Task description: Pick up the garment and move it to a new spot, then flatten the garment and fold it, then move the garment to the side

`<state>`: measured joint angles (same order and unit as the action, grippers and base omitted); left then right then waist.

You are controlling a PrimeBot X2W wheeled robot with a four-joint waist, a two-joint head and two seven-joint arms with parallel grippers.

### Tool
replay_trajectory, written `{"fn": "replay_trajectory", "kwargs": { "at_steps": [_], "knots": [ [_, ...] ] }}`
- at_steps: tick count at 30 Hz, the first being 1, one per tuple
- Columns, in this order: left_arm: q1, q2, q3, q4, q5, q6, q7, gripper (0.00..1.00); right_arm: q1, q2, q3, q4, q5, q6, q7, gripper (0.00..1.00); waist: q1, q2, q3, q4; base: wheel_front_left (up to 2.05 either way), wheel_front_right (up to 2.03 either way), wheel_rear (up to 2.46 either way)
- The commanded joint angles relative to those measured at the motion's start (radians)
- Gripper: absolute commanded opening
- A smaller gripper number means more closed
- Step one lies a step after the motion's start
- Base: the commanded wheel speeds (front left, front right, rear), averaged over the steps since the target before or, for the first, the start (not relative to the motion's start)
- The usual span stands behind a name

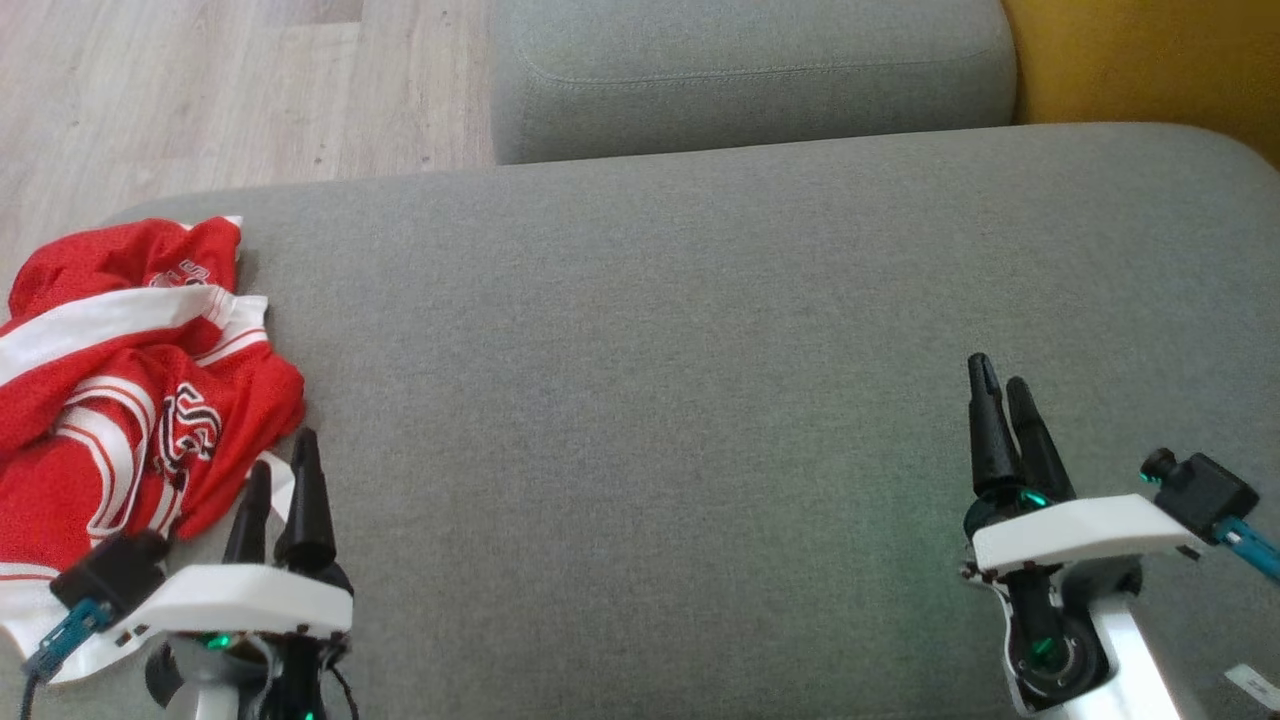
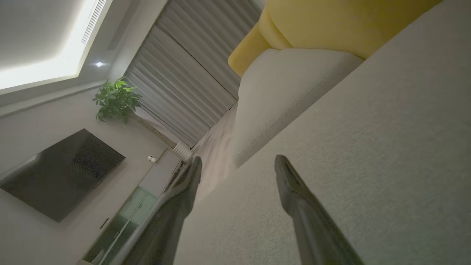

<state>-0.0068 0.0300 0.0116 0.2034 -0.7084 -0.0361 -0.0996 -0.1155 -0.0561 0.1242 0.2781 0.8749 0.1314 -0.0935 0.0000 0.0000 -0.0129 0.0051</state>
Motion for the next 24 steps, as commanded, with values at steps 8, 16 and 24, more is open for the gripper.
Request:
{"fn": "replay_trajectory", "kwargs": {
  "at_steps": [8, 16, 24],
  "knots": [
    [-0.069, 0.021, 0.011, -0.024, 0.12, 0.015, -0.03, 1.0, -0.074, 0.002, -0.008, -0.023, -0.181, 0.0, -0.035, 1.0, 0.0, 0.0, 0.0, 0.001, 0.0, 0.0, 0.0],
    [-0.081, 0.022, 0.013, -0.027, 0.21, 0.023, -0.054, 1.0, -0.096, 0.006, 0.014, -0.007, -0.275, -0.001, -0.059, 1.0, 0.0, 0.0, 0.002, 0.002, 0.0, 0.0, 0.0],
    [-0.087, 0.021, 0.022, -0.037, 0.302, 0.024, -0.08, 1.0, -0.124, 0.007, 0.056, 0.013, -0.367, -0.001, -0.086, 1.0, 0.0, 0.0, 0.001, 0.006, 0.0, 0.0, 0.0]
  ]
}}
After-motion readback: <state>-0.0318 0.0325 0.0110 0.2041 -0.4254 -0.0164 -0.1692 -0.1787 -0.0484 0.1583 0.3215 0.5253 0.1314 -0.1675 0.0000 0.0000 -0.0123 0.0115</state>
